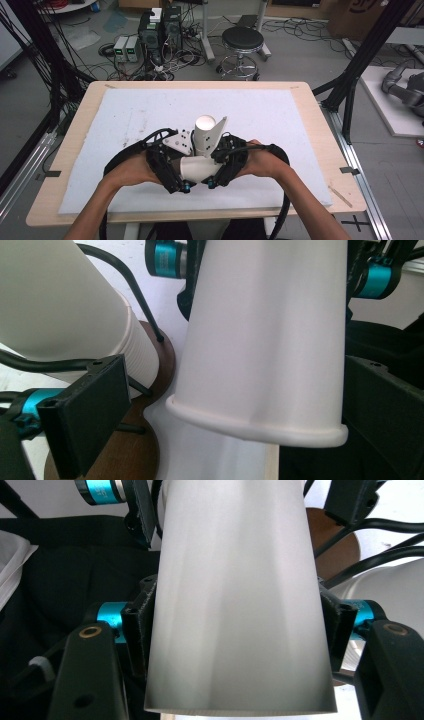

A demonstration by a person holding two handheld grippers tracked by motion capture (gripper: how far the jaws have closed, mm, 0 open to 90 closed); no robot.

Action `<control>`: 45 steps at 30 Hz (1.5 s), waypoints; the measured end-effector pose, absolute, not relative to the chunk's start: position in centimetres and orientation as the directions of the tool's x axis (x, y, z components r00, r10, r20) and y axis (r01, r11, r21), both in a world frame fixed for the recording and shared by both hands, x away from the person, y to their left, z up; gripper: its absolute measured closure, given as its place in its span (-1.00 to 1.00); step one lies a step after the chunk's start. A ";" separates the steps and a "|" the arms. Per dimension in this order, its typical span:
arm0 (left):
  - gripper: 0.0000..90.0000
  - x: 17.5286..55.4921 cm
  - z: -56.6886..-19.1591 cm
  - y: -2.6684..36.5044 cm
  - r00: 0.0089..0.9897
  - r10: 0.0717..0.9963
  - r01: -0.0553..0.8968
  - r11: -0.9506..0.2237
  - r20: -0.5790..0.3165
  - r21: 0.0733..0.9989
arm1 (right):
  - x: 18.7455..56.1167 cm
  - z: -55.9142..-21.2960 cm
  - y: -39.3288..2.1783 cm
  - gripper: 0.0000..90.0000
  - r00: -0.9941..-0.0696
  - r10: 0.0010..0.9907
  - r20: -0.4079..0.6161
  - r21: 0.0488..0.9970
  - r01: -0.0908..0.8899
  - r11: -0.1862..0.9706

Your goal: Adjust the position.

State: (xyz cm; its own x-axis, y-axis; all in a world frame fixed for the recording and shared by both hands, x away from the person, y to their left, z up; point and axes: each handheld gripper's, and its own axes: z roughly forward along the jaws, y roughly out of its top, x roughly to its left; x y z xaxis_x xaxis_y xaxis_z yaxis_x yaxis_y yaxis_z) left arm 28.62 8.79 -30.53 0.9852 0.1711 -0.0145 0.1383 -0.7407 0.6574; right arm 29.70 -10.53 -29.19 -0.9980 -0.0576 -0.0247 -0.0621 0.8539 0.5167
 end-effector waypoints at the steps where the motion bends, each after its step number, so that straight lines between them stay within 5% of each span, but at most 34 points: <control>1: -0.96 28.6 -30.5 8.8 0.986 0.169 0.137 -0.738 -0.015 0.661 | 29.7 -29.2 -10.5 -0.23 -0.998 -0.058 -0.025 0.517 -0.062 0.854; 45: -0.96 27.3 -33.1 10.9 0.966 0.231 0.199 -0.368 -0.118 0.908 | 29.5 -29.3 -14.8 -0.23 -1.000 0.008 0.007 0.696 0.010 0.718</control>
State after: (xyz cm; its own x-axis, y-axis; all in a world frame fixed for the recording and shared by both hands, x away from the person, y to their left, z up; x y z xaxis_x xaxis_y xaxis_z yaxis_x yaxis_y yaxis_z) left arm 27.31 10.86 -33.10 0.9657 0.2311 -0.1179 0.1990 -0.3680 0.9083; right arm 29.49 -14.76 -29.27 -0.9999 0.0078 0.0065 0.0101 0.7181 0.6959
